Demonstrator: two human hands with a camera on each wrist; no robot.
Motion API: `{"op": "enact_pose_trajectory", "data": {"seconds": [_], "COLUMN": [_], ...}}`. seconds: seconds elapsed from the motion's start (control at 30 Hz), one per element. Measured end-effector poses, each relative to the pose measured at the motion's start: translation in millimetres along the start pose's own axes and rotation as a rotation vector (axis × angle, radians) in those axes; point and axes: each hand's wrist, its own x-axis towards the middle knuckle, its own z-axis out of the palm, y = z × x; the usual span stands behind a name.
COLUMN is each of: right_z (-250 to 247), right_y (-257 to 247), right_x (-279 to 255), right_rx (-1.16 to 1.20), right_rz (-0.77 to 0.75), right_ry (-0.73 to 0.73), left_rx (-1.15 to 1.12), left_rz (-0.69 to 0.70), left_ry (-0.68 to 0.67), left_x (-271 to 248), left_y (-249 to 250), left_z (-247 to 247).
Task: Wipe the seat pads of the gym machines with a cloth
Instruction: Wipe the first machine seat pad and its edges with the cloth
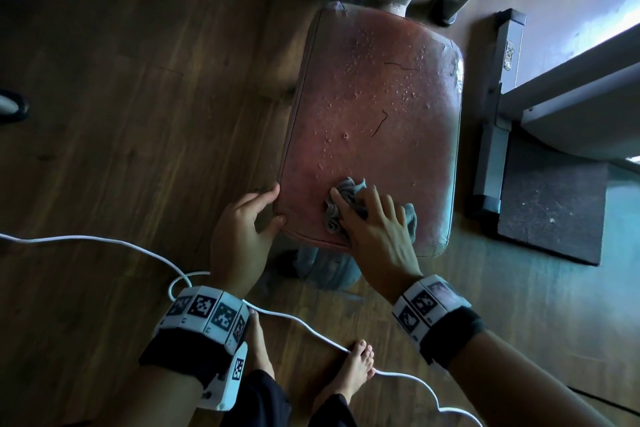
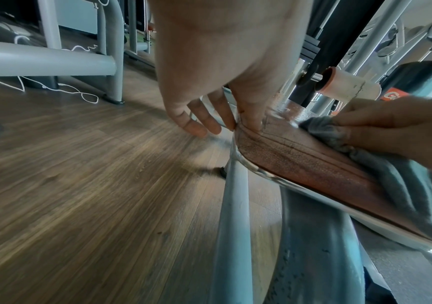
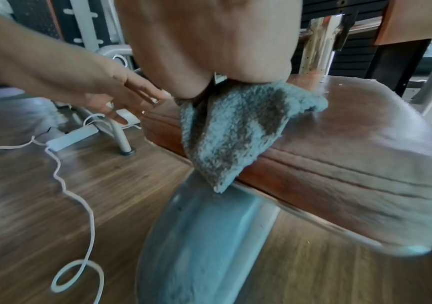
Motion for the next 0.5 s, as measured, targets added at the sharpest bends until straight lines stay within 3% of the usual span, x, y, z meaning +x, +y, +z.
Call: {"op": "enact_pose_trajectory", "data": {"seconds": [0.17, 0.33, 0.5], "right_z": [-6.8, -2.5, -4.1], "right_y": [23.8, 3.7, 12.2], "right_x": [-28.9, -3.4, -9.7], "right_rx": [0.009, 0.010, -0.005], "right_rz": [-0.002, 0.054, -0.094], "right_ry": [-0.045, 0.003, -0.013], "left_rx": [0.006, -0.003, -0.005], "left_rz": [0.013, 0.008, 0.013], "left_ry": [0.005, 0.017, 0.014], "left_x": [2.3, 0.4, 1.6], "left_y": [-0.9, 3.7, -1.7], "left_z": [-0.6, -0.1, 1.5]}}
